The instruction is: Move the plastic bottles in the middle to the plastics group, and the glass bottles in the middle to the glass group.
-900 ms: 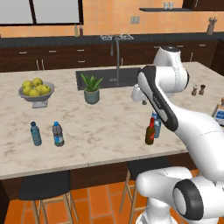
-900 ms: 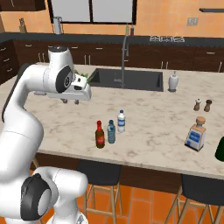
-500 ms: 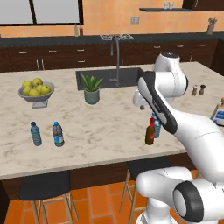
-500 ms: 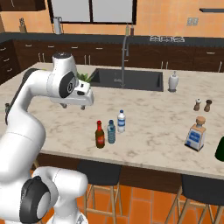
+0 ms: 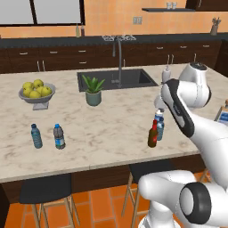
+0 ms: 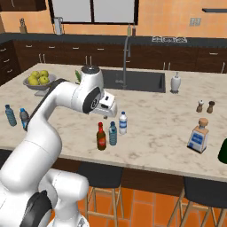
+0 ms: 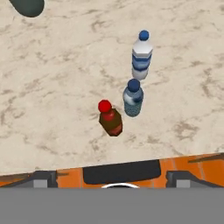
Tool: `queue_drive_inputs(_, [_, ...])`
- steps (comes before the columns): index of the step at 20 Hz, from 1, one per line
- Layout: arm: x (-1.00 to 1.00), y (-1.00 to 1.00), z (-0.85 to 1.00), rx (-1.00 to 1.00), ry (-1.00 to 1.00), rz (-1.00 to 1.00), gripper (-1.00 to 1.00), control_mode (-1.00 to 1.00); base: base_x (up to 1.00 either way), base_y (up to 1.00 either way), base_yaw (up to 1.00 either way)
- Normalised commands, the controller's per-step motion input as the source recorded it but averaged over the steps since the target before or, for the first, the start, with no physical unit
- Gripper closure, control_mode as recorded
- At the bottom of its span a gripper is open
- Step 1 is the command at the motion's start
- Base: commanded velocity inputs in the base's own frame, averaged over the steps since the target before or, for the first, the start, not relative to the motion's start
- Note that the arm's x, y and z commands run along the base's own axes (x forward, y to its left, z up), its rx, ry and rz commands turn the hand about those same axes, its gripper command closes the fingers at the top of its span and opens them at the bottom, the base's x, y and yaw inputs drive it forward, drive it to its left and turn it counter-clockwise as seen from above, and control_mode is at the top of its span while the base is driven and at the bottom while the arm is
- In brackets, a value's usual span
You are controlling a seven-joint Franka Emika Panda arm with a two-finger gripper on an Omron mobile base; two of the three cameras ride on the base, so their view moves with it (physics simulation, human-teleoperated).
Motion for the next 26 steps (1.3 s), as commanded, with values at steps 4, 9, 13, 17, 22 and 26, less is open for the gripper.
queue_drive_inputs(4, [0.3, -0.02, -0.31, 0.0, 0.0, 0.0, -1.0, -1.0, 0.0, 0.0, 0.0])
queue_drive_inputs(9, [-0.08, 0.02, -0.09, 0.0, 0.0, 0.0, -1.0, -1.0, 0.0, 0.0, 0.0])
queue_drive_inputs(13, [0.04, 0.24, -0.26, -0.07, 0.06, 0.0, -1.0, -1.0, 0.0, 0.0, 0.0])
queue_drive_inputs(17, [0.21, 0.27, -0.28, -0.02, 0.04, 0.0, -1.0, -1.0, 0.0, 0.0, 0.0])
queue_drive_inputs(22, [0.25, 0.04, -0.3, -0.01, 0.02, 0.02, -1.0, -1.0, 0.0, 0.0, 0.0])
queue_drive_inputs(26, [0.4, -0.01, -0.15, 0.0, 0.02, 0.06, -1.0, -1.0, 0.0, 0.0, 0.0])
